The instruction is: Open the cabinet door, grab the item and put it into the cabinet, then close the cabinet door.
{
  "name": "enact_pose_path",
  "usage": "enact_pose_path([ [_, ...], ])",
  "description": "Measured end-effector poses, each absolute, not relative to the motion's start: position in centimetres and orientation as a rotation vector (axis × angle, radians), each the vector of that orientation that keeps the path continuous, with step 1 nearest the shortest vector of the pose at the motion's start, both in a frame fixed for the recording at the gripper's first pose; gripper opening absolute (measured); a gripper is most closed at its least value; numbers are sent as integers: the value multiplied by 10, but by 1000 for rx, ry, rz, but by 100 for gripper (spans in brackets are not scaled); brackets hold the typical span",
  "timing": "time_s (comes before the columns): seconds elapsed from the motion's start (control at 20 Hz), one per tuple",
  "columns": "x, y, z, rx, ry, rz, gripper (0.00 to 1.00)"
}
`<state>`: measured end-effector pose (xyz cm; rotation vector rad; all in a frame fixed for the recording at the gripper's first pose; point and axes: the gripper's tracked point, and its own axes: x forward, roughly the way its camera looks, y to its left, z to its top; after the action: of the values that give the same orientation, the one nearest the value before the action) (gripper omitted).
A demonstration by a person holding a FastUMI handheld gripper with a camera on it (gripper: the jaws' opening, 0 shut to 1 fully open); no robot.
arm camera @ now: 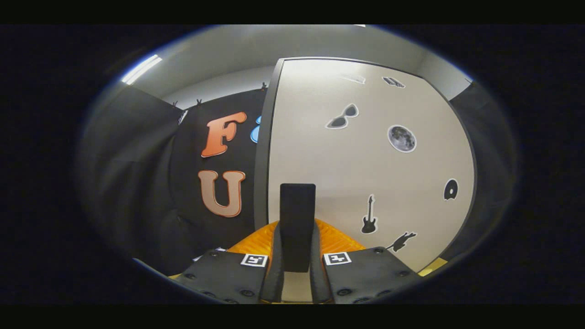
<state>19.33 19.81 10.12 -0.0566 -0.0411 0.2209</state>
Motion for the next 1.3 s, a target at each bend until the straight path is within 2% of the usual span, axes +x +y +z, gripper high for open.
enact_pose_path([
  [1.1,70,153,118,-2,11,486,31],
  [1.3,59,139,119,16,4,488,31],
])
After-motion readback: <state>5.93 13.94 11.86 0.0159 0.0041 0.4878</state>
